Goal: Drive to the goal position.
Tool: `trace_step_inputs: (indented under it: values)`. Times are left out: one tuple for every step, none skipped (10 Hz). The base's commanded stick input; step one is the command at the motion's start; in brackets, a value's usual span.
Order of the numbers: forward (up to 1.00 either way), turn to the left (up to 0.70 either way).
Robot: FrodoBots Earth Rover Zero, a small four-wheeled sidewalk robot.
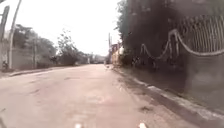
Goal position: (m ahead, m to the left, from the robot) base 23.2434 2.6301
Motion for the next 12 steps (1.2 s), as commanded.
trace_step_inputs:
  values:
    - [0.85, 0.0]
    - [0.85, 0.0]
    - [0.85, 0.0]
    - [0.85, 0.0]
    - [0.85, 0.0]
    - [0.85, 0.0]
    - [0.85, 0.0]
    - [0.85, 0.0]
    - [0.85, 0.0]
    - [0.85, 0.0]
    - [0.85, 0.0]
    - [0.85, 0.0]
